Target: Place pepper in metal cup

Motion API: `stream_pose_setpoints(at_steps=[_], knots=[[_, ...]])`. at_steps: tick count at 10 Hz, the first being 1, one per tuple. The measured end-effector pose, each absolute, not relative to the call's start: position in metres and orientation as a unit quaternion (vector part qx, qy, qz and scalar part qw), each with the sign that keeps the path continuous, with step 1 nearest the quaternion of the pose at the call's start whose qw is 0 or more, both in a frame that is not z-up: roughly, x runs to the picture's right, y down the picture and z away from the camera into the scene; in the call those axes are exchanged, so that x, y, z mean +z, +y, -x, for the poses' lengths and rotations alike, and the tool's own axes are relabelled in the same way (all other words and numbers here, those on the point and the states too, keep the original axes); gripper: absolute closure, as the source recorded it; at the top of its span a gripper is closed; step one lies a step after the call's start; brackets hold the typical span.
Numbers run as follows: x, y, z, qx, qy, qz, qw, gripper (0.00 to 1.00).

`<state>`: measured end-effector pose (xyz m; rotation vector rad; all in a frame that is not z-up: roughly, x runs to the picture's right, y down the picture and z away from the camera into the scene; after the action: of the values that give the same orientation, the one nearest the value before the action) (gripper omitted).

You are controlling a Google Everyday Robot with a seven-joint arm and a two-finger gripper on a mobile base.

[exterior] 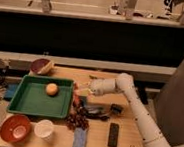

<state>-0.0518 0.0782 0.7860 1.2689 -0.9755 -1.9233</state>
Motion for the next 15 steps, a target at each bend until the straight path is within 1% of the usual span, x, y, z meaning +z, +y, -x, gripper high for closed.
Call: stream_pose_setpoints(at_steps=[2, 3, 4, 5, 7, 8, 10, 11, 12, 13, 14, 15], knots=[[0.784, 0.082, 0.055, -0.734, -0.369, -0.490, 0.292, 0.95], [0.783, 0.083, 0.055, -0.733, -0.370, -0.495, 0.285, 0.93], [0.783, 0.082, 0.053, -0.727, -0.378, -0.502, 0.278, 0.85], [0.783, 0.080, 0.051, -0.721, -0.385, -0.505, 0.279, 0.73], [0.781, 0.085, 0.046, -0.732, -0.363, -0.498, 0.290, 0.54], [0.779, 0.087, 0.046, -0.734, -0.358, -0.498, 0.291, 0.47], [0.778, 0.088, 0.047, -0.729, -0.367, -0.504, 0.282, 0.45], [0.777, 0.089, 0.045, -0.728, -0.369, -0.506, 0.279, 0.38], [0.778, 0.087, 0.042, -0.730, -0.364, -0.506, 0.282, 0.32], [0.776, 0.089, 0.040, -0.732, -0.359, -0.505, 0.283, 0.30], [0.774, 0.089, 0.038, -0.732, -0.358, -0.505, 0.284, 0.35], [0.772, 0.090, 0.040, -0.731, -0.359, -0.506, 0.282, 0.37]])
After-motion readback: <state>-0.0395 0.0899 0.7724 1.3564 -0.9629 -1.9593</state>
